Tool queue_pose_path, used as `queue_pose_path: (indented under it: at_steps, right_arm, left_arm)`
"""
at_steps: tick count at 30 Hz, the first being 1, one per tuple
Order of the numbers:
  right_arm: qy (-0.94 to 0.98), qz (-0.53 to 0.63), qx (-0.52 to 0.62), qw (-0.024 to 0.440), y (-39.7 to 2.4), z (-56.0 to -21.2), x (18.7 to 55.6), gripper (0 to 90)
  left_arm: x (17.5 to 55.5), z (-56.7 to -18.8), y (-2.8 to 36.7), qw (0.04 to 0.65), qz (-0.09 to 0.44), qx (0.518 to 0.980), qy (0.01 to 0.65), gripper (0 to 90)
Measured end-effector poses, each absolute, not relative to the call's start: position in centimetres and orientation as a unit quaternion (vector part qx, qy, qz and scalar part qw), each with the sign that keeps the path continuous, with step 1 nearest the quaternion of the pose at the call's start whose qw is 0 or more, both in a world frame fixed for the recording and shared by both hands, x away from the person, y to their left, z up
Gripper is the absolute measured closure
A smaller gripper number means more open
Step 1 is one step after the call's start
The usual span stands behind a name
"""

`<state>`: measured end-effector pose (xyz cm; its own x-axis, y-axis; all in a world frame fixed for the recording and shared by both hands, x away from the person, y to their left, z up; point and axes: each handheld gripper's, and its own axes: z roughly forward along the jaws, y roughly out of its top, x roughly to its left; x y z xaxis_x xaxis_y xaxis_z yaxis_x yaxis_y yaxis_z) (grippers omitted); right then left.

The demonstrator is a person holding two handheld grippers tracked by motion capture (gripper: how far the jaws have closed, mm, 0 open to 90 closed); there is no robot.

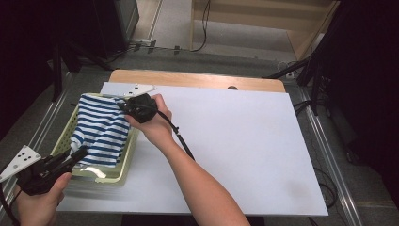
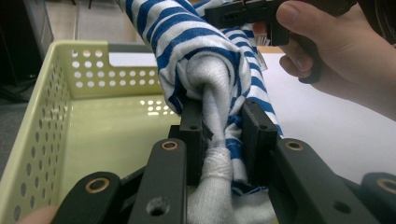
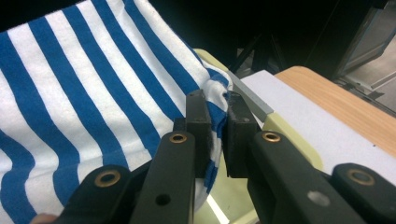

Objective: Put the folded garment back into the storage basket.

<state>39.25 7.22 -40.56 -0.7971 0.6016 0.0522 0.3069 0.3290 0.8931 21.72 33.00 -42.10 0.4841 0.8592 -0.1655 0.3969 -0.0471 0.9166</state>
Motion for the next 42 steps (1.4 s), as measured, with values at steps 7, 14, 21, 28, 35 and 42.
queue_pose_path:
  at_steps: [7, 14, 21, 28, 35, 42]
  right_arm:
    - [0.806, 0.495, 0.293, 0.141, 7.7, -42.2, 40.1, 81.1]
    - [0.805, 0.492, 0.302, 0.132, 8.1, -43.2, 40.8, 81.0]
    - [0.798, 0.498, 0.318, 0.120, 8.5, -44.7, 41.9, 69.5]
    - [0.790, 0.494, 0.346, 0.111, 7.2, -45.4, 43.0, 21.1]
    - [0.792, 0.516, 0.307, 0.112, 5.1, -43.8, 41.1, 0.0]
    - [0.783, 0.528, 0.302, 0.128, 2.7, -43.1, 39.2, 0.0]
  left_arm:
    - [22.7, -43.0, 33.2, 0.507, 0.214, 0.693, 0.466, 73.5]
    - [23.4, -43.4, 33.4, 0.497, 0.210, 0.698, 0.471, 73.0]
    - [24.9, -43.4, 33.5, 0.416, 0.217, 0.710, 0.525, 50.1]
    - [24.5, -43.3, 33.8, 0.413, 0.221, 0.701, 0.539, 11.9]
    - [24.6, -41.8, 32.5, 0.439, 0.215, 0.710, 0.508, 9.7]
    - [25.3, -40.9, 31.2, 0.449, 0.199, 0.718, 0.493, 8.3]
